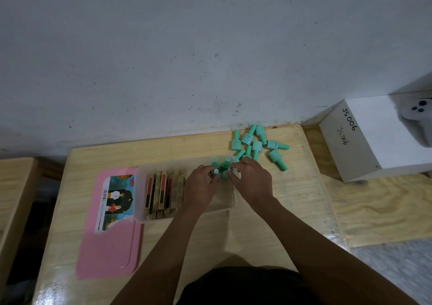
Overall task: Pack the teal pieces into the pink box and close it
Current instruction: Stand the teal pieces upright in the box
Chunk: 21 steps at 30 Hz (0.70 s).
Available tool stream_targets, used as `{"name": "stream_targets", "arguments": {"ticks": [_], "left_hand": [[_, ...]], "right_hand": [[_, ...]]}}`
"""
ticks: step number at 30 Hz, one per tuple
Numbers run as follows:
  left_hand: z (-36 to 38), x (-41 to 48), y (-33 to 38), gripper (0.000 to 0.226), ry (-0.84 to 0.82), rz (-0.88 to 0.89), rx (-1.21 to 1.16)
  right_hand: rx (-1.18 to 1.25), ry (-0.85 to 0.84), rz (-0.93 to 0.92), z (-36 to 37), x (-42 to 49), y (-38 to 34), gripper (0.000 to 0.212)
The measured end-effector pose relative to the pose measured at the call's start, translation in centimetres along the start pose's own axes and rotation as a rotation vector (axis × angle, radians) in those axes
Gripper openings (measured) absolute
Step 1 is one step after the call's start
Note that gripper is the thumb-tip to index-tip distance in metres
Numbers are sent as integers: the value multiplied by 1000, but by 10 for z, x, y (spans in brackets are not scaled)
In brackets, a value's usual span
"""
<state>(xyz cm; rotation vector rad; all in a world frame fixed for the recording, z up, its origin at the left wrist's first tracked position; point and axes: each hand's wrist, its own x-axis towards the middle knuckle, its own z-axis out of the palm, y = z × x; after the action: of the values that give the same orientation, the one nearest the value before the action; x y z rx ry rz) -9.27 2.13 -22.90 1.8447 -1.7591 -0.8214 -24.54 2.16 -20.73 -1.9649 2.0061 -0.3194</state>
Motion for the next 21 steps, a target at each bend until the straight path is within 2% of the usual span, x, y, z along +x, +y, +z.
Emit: {"name": "stream_targets", "arguments": {"ticks": [9,15,21], "left_hand": [[0,1,2,25,55,16,52],[3,0,4,25,86,-15,33],[4,-2,6,21,116,-23,32]], "right_hand": [[12,-29,10,-1,1,1,30],[34,31,9,-8,-3,9,31],[60,55,120,-25,-14,39,27]]}}
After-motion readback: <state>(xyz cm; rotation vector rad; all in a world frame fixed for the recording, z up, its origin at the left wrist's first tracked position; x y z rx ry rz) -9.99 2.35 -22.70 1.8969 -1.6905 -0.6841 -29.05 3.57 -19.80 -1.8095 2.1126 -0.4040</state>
